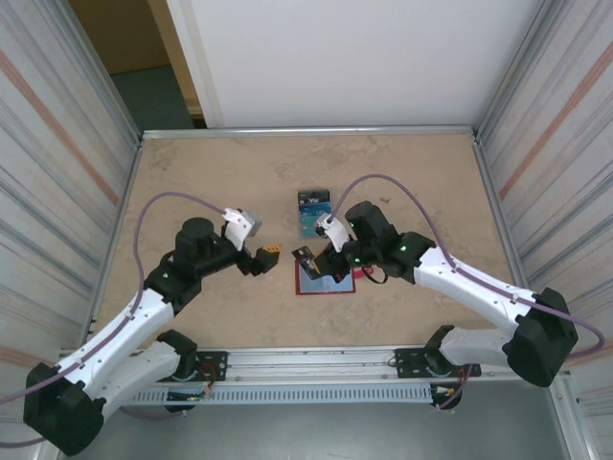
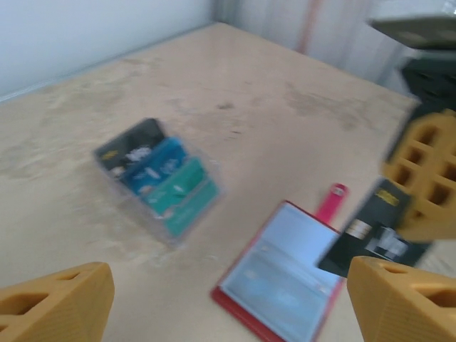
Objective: Take the credit cards out of the card holder
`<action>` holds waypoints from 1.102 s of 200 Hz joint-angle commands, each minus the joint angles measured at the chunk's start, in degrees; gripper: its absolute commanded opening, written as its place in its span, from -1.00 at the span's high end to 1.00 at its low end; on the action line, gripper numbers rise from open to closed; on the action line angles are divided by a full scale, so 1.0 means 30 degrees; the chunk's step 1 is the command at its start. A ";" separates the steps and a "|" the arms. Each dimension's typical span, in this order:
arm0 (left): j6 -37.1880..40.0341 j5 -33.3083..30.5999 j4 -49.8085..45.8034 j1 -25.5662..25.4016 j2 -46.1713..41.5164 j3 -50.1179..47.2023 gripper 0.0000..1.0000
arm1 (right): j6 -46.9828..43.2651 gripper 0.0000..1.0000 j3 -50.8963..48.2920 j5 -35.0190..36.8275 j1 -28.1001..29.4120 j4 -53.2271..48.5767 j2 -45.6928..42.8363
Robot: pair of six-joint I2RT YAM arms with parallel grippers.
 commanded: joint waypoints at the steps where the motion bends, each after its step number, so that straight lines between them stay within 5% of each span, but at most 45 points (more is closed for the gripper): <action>1: 0.2021 0.5019 -0.0753 0.0095 0.0871 0.1103 -0.61 | -0.2708 1.00 0.1119 -0.1386 0.0136 -0.1527 -0.0573; 31: 0.3773 0.7266 -0.2209 -0.0249 0.2299 0.2441 -0.46 | -0.4127 1.00 0.1953 -0.1939 0.0143 -0.2868 -0.0544; 78: 0.6101 0.6882 -0.4469 -0.1875 0.4228 0.4178 -0.17 | -0.5341 1.00 0.2914 -0.2670 0.0194 -0.4234 -0.0165; 106: 0.6721 0.6815 -0.5219 -0.2454 0.5302 0.4822 0.28 | -0.5742 1.00 0.3343 -0.2859 0.0207 -0.4587 0.0131; 126: 0.6959 0.6221 -0.5257 -0.2901 0.5513 0.5033 1.00 | -0.5866 1.00 0.3553 -0.2839 0.0209 -0.4806 0.0310; 146: 0.6930 0.5671 -0.5059 -0.3022 0.5434 0.5018 1.00 | -0.5780 1.00 0.3581 -0.2625 0.0081 -0.4737 0.0292; 179: 0.5621 0.4600 -0.3299 -0.3023 0.4499 0.4118 1.00 | -0.4492 0.37 0.3061 -0.2480 -0.0837 -0.3530 -0.0301; 220: 0.1480 0.1953 0.0302 -0.3034 0.2064 0.1800 1.00 | -0.0496 -0.06 0.0131 -0.2763 -0.3040 0.1558 -0.2639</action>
